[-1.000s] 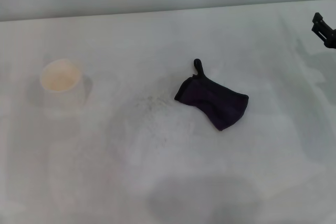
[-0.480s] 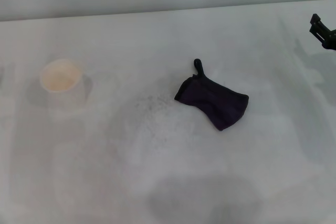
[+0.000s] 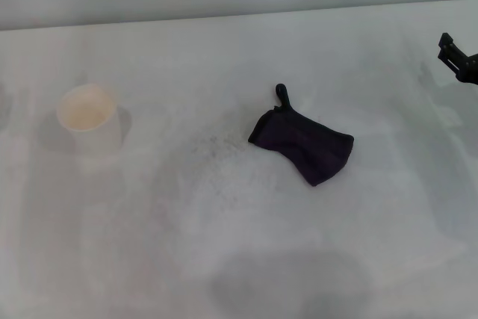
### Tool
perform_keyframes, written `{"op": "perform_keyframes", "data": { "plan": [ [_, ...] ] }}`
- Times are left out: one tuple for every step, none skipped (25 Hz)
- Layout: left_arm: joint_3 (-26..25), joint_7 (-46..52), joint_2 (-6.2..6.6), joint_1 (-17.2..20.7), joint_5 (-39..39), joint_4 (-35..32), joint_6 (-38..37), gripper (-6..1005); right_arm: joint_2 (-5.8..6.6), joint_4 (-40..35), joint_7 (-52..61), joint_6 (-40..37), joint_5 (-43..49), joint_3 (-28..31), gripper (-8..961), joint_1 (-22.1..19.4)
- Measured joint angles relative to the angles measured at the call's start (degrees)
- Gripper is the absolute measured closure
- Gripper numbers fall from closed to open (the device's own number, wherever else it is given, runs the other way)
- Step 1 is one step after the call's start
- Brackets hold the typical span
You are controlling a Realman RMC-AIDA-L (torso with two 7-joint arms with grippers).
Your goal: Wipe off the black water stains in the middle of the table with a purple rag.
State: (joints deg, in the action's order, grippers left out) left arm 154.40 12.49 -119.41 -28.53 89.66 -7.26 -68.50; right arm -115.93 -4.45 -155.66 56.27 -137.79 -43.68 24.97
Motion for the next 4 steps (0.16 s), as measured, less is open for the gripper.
{"op": "perform_keyframes", "data": {
  "plan": [
    [-0.09,0.09,0.05,-0.21,0.0,0.0,0.2,107,0.0,0.0,0.0,0.0,0.0,0.0,76,-0.06],
    [-0.18,0.19,0.08,-0.37,0.03,0.0,0.35,107,0.0,0.0,0.0,-0.01,0.0,0.03,76,-0.07],
    [-0.29,0.33,0.08,-0.53,0.15,-0.02,0.42,107,0.0,0.0,0.0,-0.08,0.0,0.07,76,-0.07],
    [-0.38,0.43,0.08,-0.68,0.27,-0.04,0.49,107,0.0,0.0,0.0,-0.23,-0.05,0.21,76,-0.06]
  ]
}}
